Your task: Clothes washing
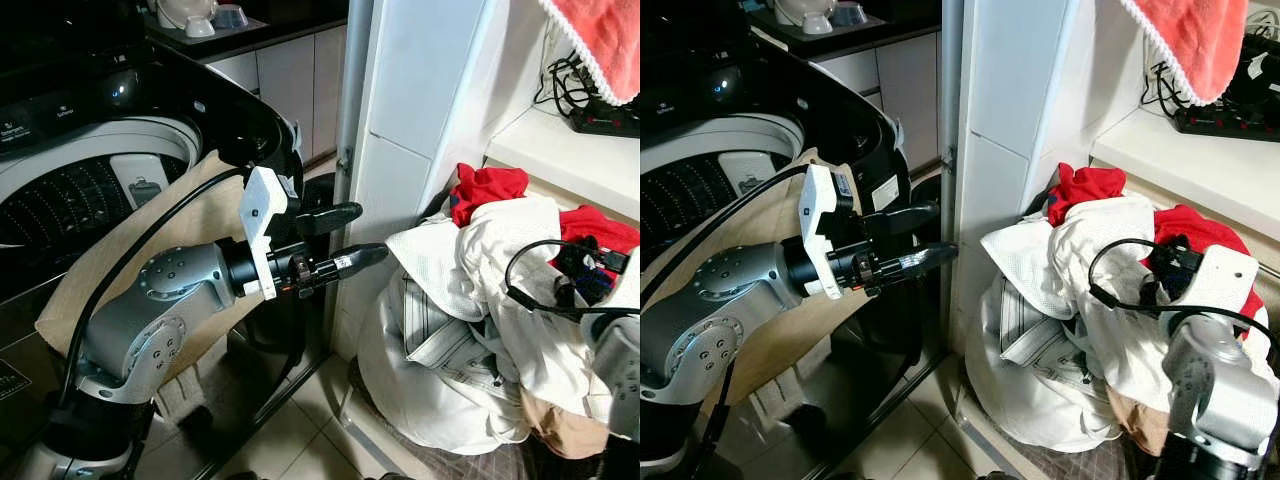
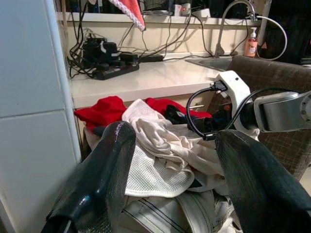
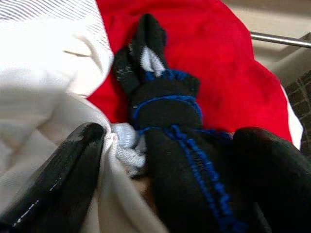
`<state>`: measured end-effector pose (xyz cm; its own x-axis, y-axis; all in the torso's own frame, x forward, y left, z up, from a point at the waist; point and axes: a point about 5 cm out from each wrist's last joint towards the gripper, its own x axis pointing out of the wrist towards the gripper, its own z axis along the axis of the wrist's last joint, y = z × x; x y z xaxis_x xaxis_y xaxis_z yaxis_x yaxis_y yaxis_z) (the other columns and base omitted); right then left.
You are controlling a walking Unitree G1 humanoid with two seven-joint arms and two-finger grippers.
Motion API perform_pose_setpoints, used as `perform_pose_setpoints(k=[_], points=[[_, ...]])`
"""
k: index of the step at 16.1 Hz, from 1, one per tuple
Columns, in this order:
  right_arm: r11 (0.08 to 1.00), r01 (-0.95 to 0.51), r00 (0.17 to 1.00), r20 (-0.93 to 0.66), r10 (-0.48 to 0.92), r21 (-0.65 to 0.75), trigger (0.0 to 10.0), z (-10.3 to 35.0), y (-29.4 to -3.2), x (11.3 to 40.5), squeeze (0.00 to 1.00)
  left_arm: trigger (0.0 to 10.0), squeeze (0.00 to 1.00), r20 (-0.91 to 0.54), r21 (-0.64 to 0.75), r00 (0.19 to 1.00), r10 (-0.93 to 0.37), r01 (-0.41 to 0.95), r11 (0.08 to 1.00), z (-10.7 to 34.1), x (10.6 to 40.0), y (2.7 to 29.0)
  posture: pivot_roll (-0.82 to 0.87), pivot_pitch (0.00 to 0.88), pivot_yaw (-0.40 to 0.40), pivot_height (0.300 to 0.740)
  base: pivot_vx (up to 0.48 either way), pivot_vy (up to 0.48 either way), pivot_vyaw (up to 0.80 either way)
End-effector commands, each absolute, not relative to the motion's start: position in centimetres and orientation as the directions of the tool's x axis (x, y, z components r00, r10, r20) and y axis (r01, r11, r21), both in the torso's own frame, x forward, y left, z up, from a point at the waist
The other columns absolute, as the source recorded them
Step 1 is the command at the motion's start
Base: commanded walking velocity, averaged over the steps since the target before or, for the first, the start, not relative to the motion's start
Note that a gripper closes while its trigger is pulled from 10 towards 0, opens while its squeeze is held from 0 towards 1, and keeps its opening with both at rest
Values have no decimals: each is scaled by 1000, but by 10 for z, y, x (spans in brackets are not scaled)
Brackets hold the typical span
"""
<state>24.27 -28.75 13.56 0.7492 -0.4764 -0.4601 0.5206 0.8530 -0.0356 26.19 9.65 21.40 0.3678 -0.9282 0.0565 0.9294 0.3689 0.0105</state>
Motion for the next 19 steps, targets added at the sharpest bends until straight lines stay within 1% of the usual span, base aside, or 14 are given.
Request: perform_pose_setpoints(k=[1, 2, 3, 4, 5, 6, 12, 19], points=[[855, 519, 754, -465, -464, -12, 10000, 135, -292, 244, 0, 10000, 0, 46, 13, 344, -938, 939, 345, 216, 258, 95, -75, 0, -7, 740, 0, 0, 0], [857, 515, 756, -469, -457, -6, 10000, 135, -292, 244, 0, 10000, 0, 44, 12, 339, -940, 940, 340, 217, 258, 95, -75, 0, -7, 740, 0, 0, 0], [860, 510, 755, -479, -447, 2, 9608, 134, -297, 245, 0, 10000, 0, 27, 9, 317, -948, 948, 317, 216, 256, 94, -74, 0, -7, 740, 0, 0, 0], [860, 511, 753, -484, -446, 3, 6588, 132, -299, 245, 0, 10000, 0, 18, 4, 304, -953, 953, 304, 215, 255, 94, -73, 0, -7, 740, 0, 0, 0], [859, 513, 751, -489, -444, 7, 3922, 131, -302, 245, 0, 10000, 0, 10, 1, 289, -957, 957, 289, 214, 253, 94, -73, 0, -7, 740, 0, 0, 0], [856, 517, 749, -496, -440, 21, 0, 130, -304, 244, 0, 10000, 0, 6, -3, 282, -959, 959, 282, 214, 251, 94, -73, 0, -7, 740, 0, 0, 0], [850, 526, 749, -498, -437, 45, 0, 127, -310, 245, 0, 10000, 0, -1, -3, 279, -960, 960, 279, 215, 252, 95, -73, 0, -7, 740, 0, 0, 0], [851, 522, 760, -484, -434, 57, 0, 126, -308, 246, 0, 10000, 0, -5, 2, 275, -962, 962, 275, 214, 252, 94, -74, 0, -5, 740, 0, 0, 0]])
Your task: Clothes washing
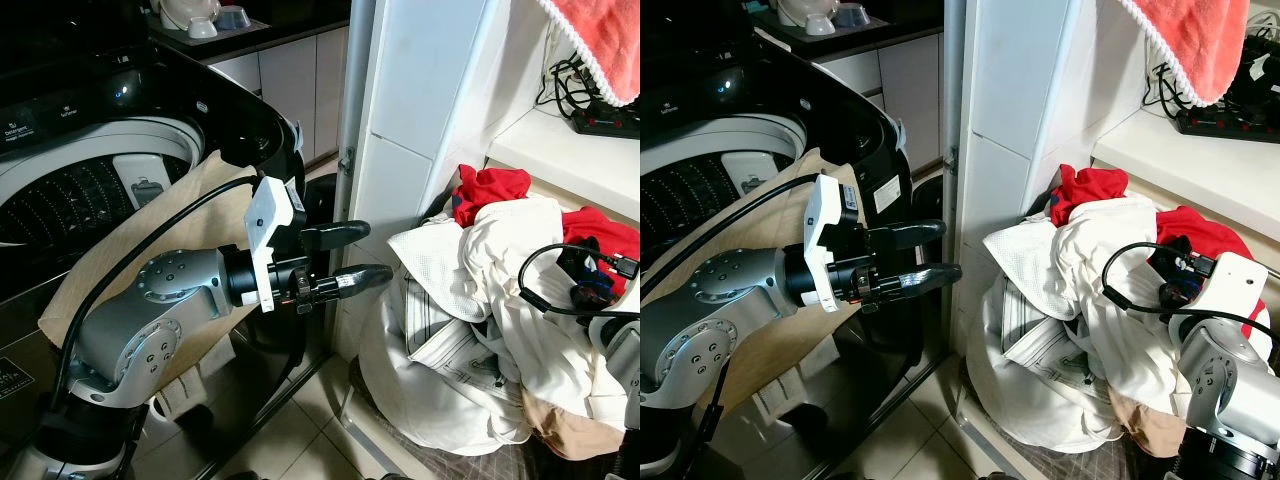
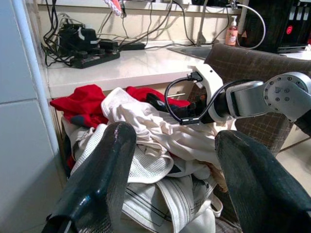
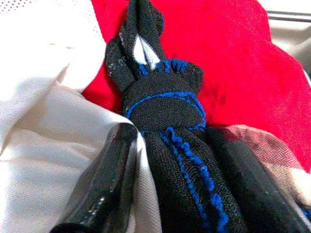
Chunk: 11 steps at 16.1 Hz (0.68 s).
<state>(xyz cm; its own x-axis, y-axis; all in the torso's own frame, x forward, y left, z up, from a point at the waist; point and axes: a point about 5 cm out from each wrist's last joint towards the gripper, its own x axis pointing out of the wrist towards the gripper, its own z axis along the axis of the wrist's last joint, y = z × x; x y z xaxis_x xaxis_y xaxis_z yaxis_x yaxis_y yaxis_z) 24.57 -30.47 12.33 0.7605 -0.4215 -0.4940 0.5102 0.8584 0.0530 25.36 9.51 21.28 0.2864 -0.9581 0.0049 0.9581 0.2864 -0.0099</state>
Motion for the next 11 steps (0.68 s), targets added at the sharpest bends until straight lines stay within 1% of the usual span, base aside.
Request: perform_pose_setpoints(k=[1, 8, 10, 11], points=[[851, 521, 761, -483, -434, 57, 0, 126, -308, 246, 0, 10000, 0, -5, 4, 275, -961, 961, 275, 214, 252, 94, -74, 0, -5, 740, 0, 0, 0], [840, 540, 762, -455, -461, 54, 0, 125, -307, 243, 0, 10000, 0, -3, 13, 276, -961, 961, 276, 214, 252, 95, -72, 0, 0, 740, 0, 0, 0], [825, 562, 768, -407, -495, 57, 0, 132, -309, 244, 0, 10000, 0, 10, 16, 286, -958, 958, 286, 216, 253, 95, -71, 0, 2, 740, 0, 0, 0], [809, 585, 771, -347, -534, 56, 0, 141, -310, 246, 0, 10000, 0, 20, 16, 293, -956, 956, 293, 218, 254, 96, -72, 0, 3, 740, 0, 0, 0]])
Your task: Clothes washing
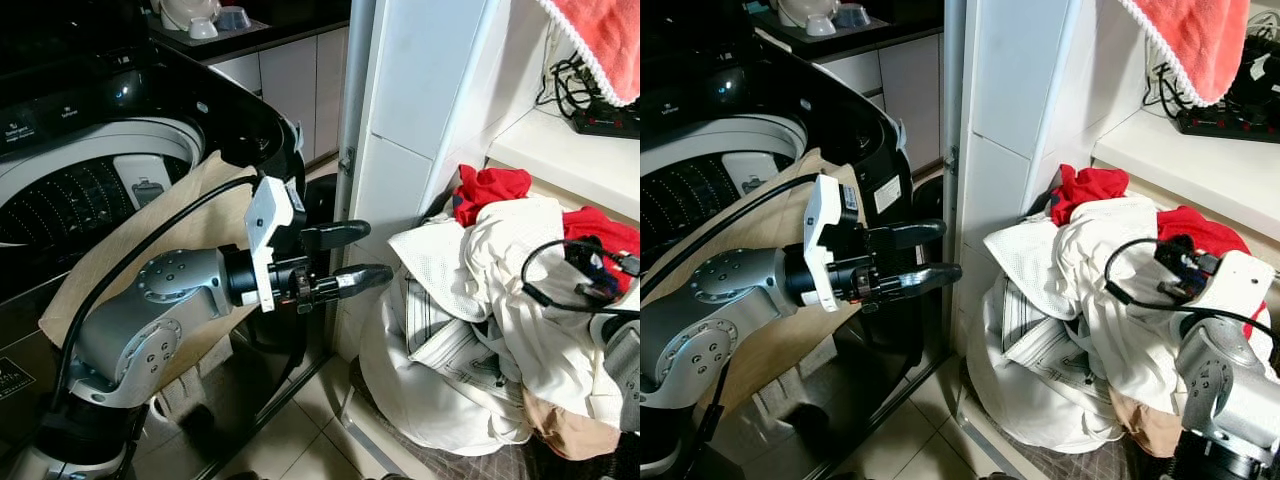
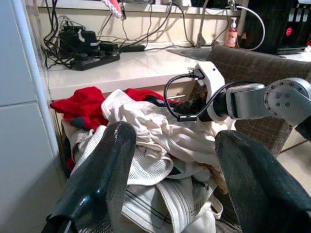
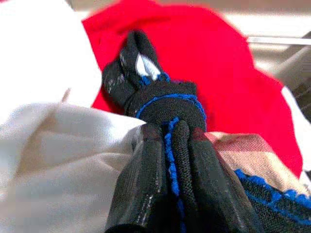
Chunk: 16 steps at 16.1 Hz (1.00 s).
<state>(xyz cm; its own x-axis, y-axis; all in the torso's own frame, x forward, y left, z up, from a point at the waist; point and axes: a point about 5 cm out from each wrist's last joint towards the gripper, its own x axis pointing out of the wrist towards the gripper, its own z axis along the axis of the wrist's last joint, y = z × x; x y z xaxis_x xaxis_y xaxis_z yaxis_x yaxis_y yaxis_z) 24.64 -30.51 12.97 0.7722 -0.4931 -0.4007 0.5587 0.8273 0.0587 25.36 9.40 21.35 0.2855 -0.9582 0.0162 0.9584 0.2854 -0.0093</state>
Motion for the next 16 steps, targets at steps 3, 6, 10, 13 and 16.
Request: perform_pose_setpoints(k=[3, 6, 10, 13, 16], points=[[794, 608, 768, -249, -590, -8, 0, 155, -313, 247, 0, 10000, 0, 25, 20, 300, -954, 954, 300, 218, 255, 96, -73, 0, 2, 740, 0, 0, 0], [789, 604, 791, -29, -611, -115, 0, 185, -311, 252, 0, 10000, 0, 48, 24, 319, -946, 947, 321, 221, 258, 97, -73, 0, -1, 740, 0, 0, 0], [915, 336, 941, 44, -334, -225, 0, 194, -272, 267, 0, 10000, 0, 46, 37, 340, -939, 939, 341, 220, 260, 99, -75, 0, -5, 740, 0, 0, 0], [948, 87, 995, -19, -97, -305, 0, 180, -236, 272, 0, 10000, 0, 43, 44, 346, -937, 937, 348, 220, 260, 99, -69, 0, -10, 740, 0, 0, 0], [933, -1, 996, -82, -31, -360, 7725, 168, -227, 269, 0, 10000, 0, 32, 48, 342, -939, 938, 343, 218, 258, 99, -70, 0, -11, 740, 0, 0, 0]])
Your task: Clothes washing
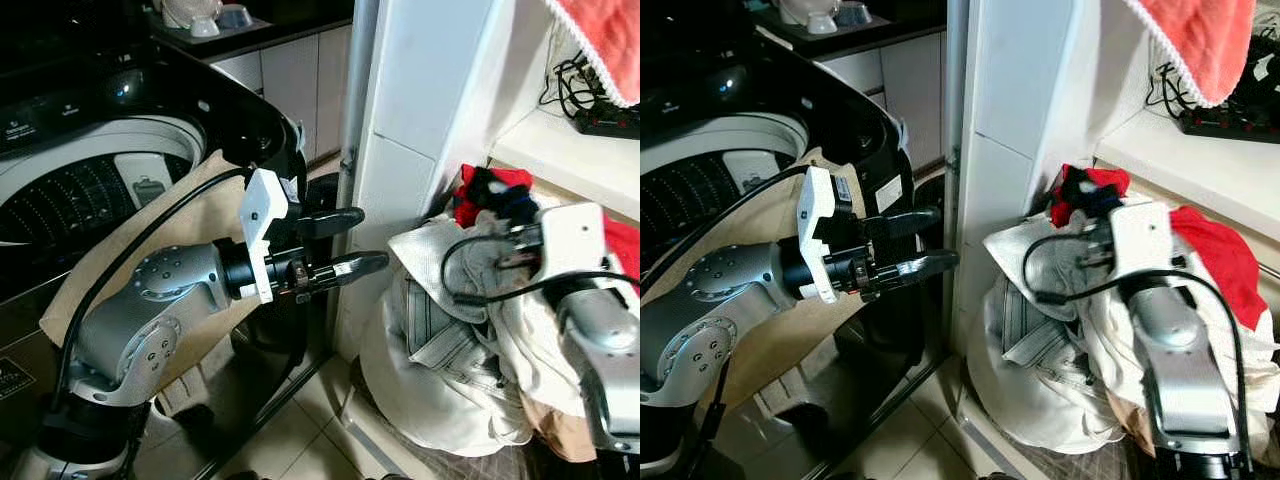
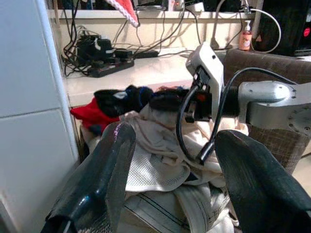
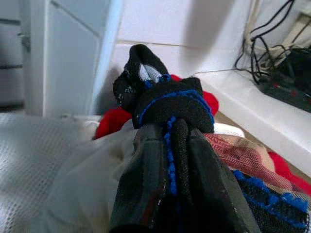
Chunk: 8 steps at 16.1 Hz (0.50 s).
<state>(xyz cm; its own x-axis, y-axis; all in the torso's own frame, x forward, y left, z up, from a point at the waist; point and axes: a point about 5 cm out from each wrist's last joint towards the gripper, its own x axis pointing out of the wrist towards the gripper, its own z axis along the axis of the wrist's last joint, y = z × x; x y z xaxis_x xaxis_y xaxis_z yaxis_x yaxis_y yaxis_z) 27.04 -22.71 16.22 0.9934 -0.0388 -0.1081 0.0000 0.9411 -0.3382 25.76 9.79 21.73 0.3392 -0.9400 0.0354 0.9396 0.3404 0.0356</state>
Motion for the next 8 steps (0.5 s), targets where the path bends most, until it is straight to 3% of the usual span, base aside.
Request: perform_pose_setpoints(k=[1, 2, 8], points=[[937, -16, 996, -85, -15, -349, 10000, 168, -226, 268, 176, 10000, 0, 37, 46, 341, -939, 938, 342, 219, 258, 99, -70, 0, -11, 740, 0, 0, 0], [939, -17, 996, -83, -12, -342, 10000, 168, -225, 267, 1000, 10000, 0, 42, 43, 341, -939, 939, 343, 220, 258, 99, -70, 0, -11, 740, 0, 0, 0], [931, 58, 988, -113, -105, -360, 10000, 168, -234, 252, 1000, 10000, 0, 36, 41, 328, -944, 943, 329, 218, 257, 96, -77, 0, -8, 740, 0, 0, 0]])
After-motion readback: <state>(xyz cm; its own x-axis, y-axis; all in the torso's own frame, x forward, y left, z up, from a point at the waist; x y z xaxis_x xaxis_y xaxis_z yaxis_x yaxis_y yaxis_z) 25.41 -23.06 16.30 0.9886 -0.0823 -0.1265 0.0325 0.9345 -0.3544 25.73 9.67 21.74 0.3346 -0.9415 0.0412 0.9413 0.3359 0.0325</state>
